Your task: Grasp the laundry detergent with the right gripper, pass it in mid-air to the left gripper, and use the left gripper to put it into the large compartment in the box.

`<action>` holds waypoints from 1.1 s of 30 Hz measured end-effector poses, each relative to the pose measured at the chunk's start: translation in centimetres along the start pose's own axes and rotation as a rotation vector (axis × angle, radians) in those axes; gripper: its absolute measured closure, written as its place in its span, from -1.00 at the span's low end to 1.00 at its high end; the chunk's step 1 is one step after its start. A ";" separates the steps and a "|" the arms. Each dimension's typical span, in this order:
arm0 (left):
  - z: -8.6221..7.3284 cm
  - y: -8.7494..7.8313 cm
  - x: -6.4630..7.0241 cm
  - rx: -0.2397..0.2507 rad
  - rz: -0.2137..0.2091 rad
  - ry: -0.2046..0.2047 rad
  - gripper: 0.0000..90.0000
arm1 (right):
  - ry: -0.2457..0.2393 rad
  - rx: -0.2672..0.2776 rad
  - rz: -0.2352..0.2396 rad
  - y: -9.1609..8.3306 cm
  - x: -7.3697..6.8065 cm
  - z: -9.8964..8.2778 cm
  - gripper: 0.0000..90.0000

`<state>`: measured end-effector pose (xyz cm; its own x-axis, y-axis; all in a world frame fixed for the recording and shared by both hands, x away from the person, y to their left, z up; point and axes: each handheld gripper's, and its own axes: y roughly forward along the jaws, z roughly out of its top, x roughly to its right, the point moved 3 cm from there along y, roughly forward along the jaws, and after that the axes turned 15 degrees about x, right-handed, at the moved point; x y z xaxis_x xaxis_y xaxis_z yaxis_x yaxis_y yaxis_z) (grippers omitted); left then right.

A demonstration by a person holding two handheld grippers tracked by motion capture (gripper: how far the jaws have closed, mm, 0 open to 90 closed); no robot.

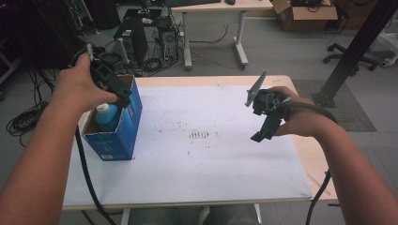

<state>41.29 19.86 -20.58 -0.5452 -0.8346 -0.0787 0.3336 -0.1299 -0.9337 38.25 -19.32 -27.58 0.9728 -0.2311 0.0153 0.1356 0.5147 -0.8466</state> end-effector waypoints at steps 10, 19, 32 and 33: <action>2.4 -0.2 3.8 0.012 -0.117 0.313 -1.00 | 0.001 -0.010 0.000 -0.1 -0.1 0.6 -0.95; 2.9 0.9 7.3 -0.028 -0.243 0.545 -1.00 | -0.011 -0.034 -0.002 0.2 0.0 0.9 -0.95; 3.4 2.1 11.4 -0.044 -0.341 0.725 -1.00 | -0.007 -0.073 0.003 0.6 0.0 1.2 -0.95; 3.4 2.3 11.7 -0.042 -0.346 0.738 -1.00 | -0.010 -0.074 0.004 0.7 0.0 1.3 -0.95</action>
<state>38.34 7.98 -22.49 -0.9833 -0.1808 0.0207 0.0319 -0.2833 -0.9585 38.55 -17.89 -27.47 0.9752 -0.2207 0.0171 0.1180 0.4531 -0.8836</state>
